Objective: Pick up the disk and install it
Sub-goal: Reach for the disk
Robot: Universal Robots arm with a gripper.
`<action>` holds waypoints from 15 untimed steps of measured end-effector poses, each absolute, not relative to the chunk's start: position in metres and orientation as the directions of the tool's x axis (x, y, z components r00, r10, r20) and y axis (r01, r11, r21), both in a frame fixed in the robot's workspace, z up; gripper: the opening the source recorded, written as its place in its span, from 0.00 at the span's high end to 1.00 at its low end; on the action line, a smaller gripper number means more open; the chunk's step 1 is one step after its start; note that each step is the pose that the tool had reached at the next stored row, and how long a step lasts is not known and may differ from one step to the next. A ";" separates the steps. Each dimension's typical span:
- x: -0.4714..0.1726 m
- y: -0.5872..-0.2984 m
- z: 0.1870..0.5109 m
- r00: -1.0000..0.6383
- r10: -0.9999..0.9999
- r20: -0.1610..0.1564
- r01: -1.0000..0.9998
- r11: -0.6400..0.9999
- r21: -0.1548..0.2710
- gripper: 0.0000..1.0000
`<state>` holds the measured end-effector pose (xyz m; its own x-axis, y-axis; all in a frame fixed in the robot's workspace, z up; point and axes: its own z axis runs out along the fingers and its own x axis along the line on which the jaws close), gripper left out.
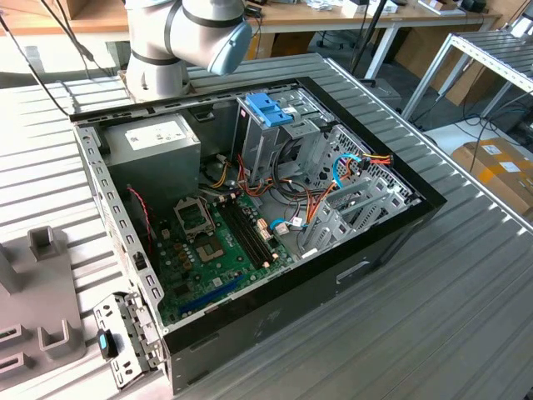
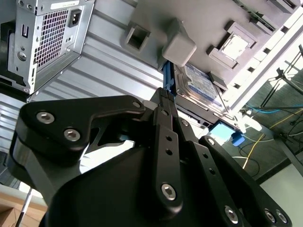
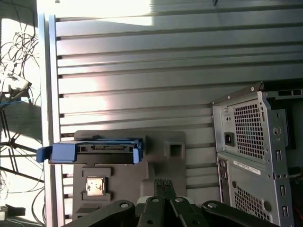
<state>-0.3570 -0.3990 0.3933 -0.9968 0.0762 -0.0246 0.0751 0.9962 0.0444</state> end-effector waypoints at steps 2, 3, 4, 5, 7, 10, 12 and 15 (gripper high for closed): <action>-0.359 -0.399 0.393 -0.997 0.076 -0.025 0.075 0.996 0.044 0.89; -0.359 -0.399 0.393 -0.997 0.076 -0.025 0.075 0.996 0.044 0.89; -0.360 -0.399 0.393 -0.997 0.076 -0.025 0.075 0.996 0.044 0.89; -0.361 -0.399 0.393 -0.997 0.076 -0.024 0.075 0.996 0.044 0.89; -0.362 -0.399 0.393 -0.997 0.076 -0.025 0.075 0.996 0.044 0.89; -0.364 -0.399 0.393 -0.997 0.076 -0.024 0.075 0.996 0.044 0.89; -0.366 -0.399 0.393 -0.997 0.076 -0.025 0.075 0.996 0.044 0.89; -0.368 -0.399 0.393 -0.997 0.076 -0.024 0.075 0.996 0.044 0.89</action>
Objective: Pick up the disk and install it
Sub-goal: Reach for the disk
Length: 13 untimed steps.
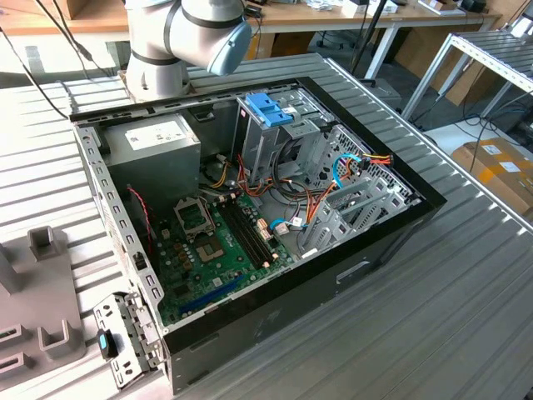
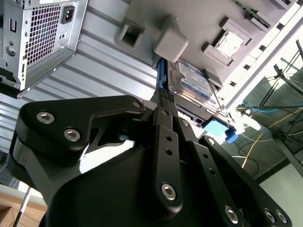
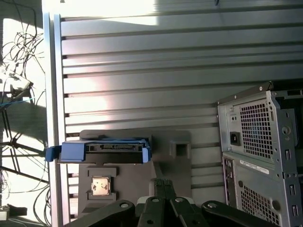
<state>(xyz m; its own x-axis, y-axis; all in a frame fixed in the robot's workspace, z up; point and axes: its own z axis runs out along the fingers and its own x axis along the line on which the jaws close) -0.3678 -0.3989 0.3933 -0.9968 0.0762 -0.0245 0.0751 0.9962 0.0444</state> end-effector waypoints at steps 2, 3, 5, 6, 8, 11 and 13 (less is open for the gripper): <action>-0.369 -0.399 0.393 -0.997 0.076 -0.025 0.075 0.996 0.044 0.89; -0.370 -0.399 0.393 -0.997 0.076 -0.025 0.075 0.996 0.044 0.89; -0.371 -0.399 0.393 -0.997 0.076 -0.024 0.075 0.996 0.044 0.89; -0.371 -0.399 0.393 -0.997 0.076 -0.025 0.075 0.996 0.044 0.89; -0.372 -0.399 0.393 -0.997 0.076 -0.025 0.075 0.996 0.044 0.89; -0.374 -0.399 0.393 -0.997 0.076 -0.025 0.075 0.996 0.044 0.89; -0.375 -0.399 0.393 -0.997 0.076 -0.024 0.075 0.996 0.044 0.89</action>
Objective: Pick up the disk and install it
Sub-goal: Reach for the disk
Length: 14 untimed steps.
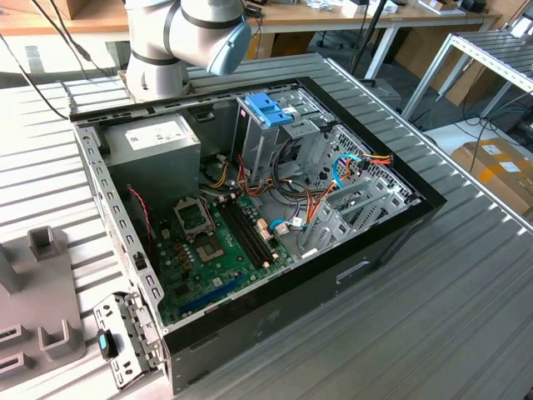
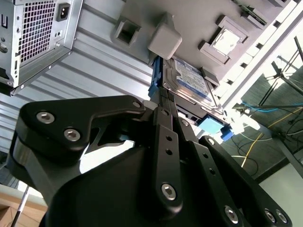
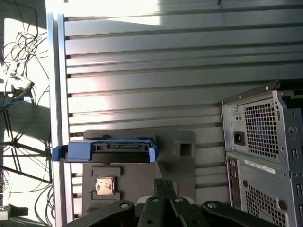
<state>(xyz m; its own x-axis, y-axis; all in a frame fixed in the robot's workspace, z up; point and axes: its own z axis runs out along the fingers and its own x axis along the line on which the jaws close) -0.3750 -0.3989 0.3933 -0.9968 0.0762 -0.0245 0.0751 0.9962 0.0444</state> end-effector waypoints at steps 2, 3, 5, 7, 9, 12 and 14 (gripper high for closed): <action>-0.376 -0.399 0.393 -0.997 0.076 -0.025 0.075 0.996 0.044 0.89; -0.377 -0.399 0.393 -0.997 0.076 -0.025 0.075 0.996 0.044 0.89; -0.378 -0.399 0.393 -0.997 0.076 -0.025 0.075 0.996 0.044 0.89; -0.380 -0.399 0.393 -0.997 0.076 -0.024 0.075 0.996 0.044 0.89; -0.382 -0.399 0.393 -0.997 0.076 -0.025 0.075 0.996 0.044 0.89; -0.383 -0.399 0.393 -0.997 0.076 -0.024 0.075 0.996 0.044 0.89; -0.384 -0.399 0.393 -0.997 0.076 -0.025 0.075 0.996 0.044 0.89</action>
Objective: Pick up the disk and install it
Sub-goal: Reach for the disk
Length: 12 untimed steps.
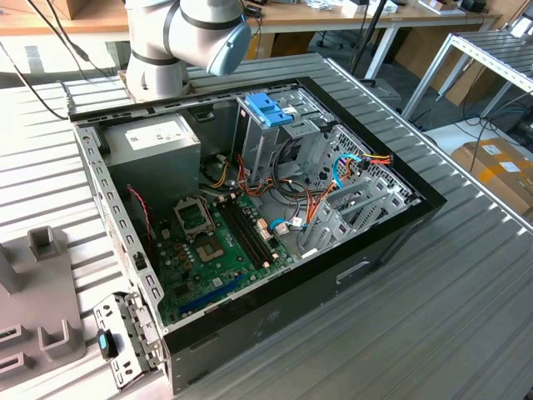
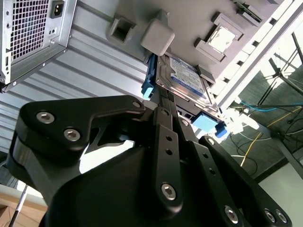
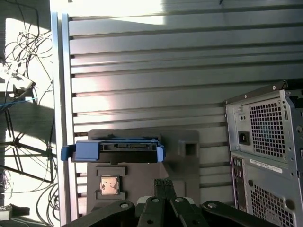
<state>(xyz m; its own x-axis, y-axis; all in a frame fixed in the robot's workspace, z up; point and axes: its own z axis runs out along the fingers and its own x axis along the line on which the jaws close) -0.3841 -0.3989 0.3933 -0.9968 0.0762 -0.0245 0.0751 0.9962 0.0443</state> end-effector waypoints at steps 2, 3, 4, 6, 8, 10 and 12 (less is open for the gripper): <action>-0.385 -0.399 0.393 -0.997 0.076 -0.024 0.075 0.996 0.044 0.89; -0.386 -0.399 0.393 -0.997 0.076 -0.025 0.075 0.996 0.044 0.89; -0.386 -0.399 0.393 -0.997 0.076 -0.025 0.075 0.996 0.044 0.89; -0.387 -0.399 0.393 -0.997 0.076 -0.024 0.075 0.996 0.044 0.89; -0.388 -0.399 0.393 -0.997 0.076 -0.025 0.075 0.996 0.044 0.89; -0.389 -0.399 0.393 -0.997 0.076 -0.025 0.075 0.996 0.044 0.89; -0.390 -0.399 0.393 -0.997 0.076 -0.025 0.075 0.996 0.044 0.89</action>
<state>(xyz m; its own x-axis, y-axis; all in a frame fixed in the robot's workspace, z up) -0.3899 -0.3989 0.3933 -0.9968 0.0762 -0.0246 0.0751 0.9962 0.0444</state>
